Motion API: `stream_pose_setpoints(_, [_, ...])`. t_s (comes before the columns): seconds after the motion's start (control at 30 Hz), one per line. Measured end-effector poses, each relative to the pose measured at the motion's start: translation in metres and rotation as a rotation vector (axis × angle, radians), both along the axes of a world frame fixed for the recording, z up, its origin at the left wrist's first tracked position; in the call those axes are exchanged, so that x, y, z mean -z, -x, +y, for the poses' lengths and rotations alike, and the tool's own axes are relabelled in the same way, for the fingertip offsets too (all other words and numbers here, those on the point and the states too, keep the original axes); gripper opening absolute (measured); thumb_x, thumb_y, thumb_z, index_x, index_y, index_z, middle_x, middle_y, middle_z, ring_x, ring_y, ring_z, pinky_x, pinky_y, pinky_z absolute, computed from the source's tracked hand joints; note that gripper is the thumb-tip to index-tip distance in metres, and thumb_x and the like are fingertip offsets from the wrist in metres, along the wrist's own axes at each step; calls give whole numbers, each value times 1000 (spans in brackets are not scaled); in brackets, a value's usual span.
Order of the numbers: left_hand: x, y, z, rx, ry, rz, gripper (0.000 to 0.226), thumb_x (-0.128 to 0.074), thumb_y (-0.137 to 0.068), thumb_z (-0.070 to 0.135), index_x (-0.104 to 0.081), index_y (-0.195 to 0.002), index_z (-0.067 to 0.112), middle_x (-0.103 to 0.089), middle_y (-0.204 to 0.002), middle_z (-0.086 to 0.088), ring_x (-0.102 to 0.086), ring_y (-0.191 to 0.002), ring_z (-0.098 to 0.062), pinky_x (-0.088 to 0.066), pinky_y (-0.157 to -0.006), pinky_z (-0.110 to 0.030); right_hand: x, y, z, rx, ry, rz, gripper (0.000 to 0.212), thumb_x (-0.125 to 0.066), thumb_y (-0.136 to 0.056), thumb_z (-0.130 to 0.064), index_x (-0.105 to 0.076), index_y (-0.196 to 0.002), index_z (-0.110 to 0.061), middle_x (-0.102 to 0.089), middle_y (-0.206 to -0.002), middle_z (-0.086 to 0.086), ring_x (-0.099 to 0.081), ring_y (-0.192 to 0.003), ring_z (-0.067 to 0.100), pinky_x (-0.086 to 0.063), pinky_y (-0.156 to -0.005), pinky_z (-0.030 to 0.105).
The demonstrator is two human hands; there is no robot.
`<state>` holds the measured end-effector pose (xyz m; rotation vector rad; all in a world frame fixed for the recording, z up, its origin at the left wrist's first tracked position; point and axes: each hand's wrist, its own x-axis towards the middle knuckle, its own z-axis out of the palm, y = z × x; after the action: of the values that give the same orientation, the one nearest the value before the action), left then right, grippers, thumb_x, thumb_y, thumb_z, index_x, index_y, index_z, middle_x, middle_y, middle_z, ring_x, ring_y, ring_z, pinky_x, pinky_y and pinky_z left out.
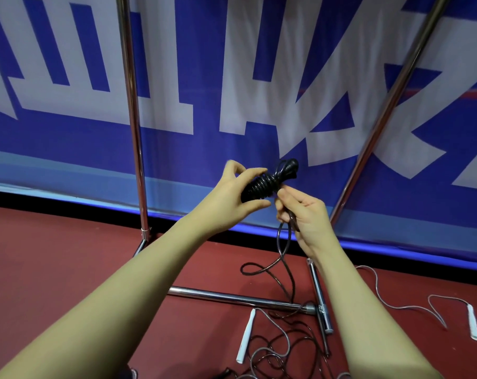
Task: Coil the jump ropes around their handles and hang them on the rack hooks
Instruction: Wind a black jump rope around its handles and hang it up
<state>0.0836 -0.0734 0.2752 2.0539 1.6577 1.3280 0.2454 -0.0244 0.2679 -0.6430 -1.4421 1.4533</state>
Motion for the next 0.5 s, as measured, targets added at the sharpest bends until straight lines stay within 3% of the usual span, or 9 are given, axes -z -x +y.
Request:
stream_pose_setpoints(0.13, [-1,-8,-3,-99,-39,85,61,-65,-90,35,-41,-144,18,-44,-112,1,-54,-96,-20,-45,-87,-35,-1,-1,-1,86,43,50,13,-60,-91,-5,-72,-87,-8,-50,-56,2,-35,-46,9,-33,-50,21])
stream_pose_setpoints(0.3, [-3,-24,-4,-289,-112,163,47,-52,-96,44,-41,-138,28,-58,-119,6,-55,-105,-18,-44,-79,-36,-3,2,0,189,72,72,12,-65,-89,-10,-73,-80,-7,-47,-52,2,-35,-48,11,-34,-48,22])
stream_pose_setpoints(0.43, [-1,-21,-1,-254,-124,94,46,-48,-99,38,-39,-144,28,-55,-117,0,-54,-105,-21,-45,-82,-39,1,3,3,28,106,103,27,-56,-94,-8,-63,-117,2,-51,-64,3,-38,-51,10,-38,-54,22])
stream_pose_setpoints(0.5, [-1,-16,-1,-218,-124,51,50,-48,-97,40,-41,-144,24,-56,-113,-2,-56,-101,-23,-47,-84,-40,2,0,4,-55,115,91,31,-52,-95,-7,-58,-125,-3,-52,-67,2,-40,-53,10,-40,-57,22])
